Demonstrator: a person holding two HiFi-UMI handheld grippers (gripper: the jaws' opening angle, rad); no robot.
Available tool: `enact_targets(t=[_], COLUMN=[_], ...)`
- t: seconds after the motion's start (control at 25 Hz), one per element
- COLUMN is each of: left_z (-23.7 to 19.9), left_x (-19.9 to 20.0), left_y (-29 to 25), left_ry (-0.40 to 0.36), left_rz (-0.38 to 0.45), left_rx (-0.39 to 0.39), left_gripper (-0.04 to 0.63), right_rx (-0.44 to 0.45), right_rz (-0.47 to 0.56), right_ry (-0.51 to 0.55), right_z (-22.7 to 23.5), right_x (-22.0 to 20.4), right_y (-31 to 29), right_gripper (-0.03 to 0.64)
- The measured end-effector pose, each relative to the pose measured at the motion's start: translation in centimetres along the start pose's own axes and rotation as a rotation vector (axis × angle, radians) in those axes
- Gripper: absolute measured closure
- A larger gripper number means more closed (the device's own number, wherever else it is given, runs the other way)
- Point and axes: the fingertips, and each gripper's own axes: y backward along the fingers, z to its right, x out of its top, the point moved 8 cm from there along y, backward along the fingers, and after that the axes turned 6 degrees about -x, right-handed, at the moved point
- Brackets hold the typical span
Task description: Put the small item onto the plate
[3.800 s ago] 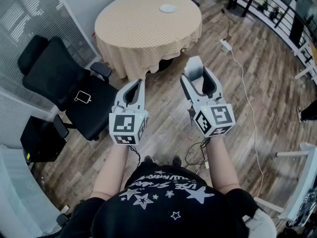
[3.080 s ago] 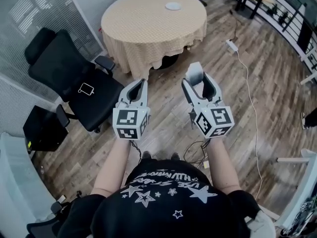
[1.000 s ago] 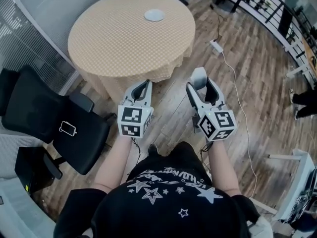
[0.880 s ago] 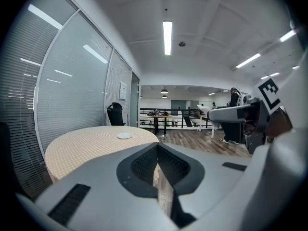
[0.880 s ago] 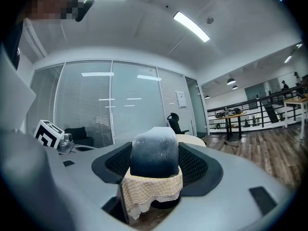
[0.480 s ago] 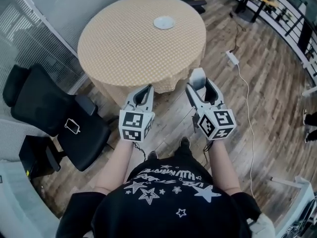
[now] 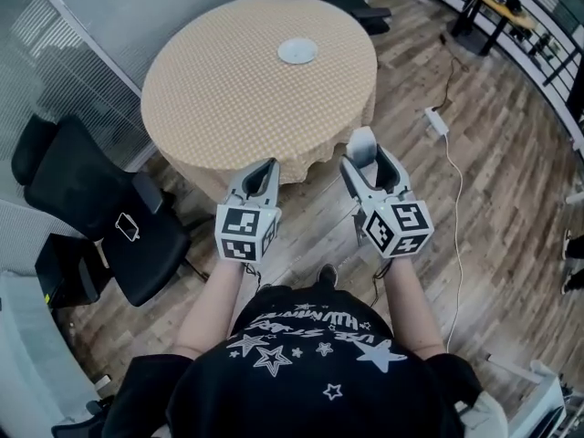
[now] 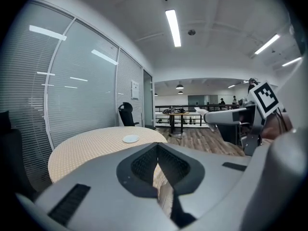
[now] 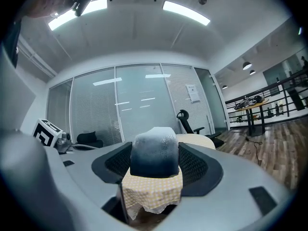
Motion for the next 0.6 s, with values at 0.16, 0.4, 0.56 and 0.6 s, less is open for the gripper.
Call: enact_targets(t=[0.16, 0.4, 0.56, 0.6], left_z=[1.7, 3.8, 2.5, 2.1], left_x=[0.2, -0.3, -0.3, -0.4], left_y=[-1.3, -2.1, -2.9, -3.4], left_ry=[0.021, 0.019, 0.023, 0.026], left_rz=[0.001, -0.038, -0.039, -0.039], left_rx=[0.032, 0.037, 0.046, 0.045], left_gripper=[0.595, 0.595, 0.595, 0.595], right_rx=[0.032, 0.059, 0.065, 0.063], right_rz=[-0.008, -0.022, -0.029, -0.032], right_ry=[0.000, -0.030, -0.033, -0.034], right_z=[2.5, 4.4, 4.4, 4.5], right_x=[0.3, -0.2, -0.5, -0.6], right_y=[0.3, 0.1, -1.4, -1.9], right_gripper=[0.316, 0.316, 0.316, 0.316])
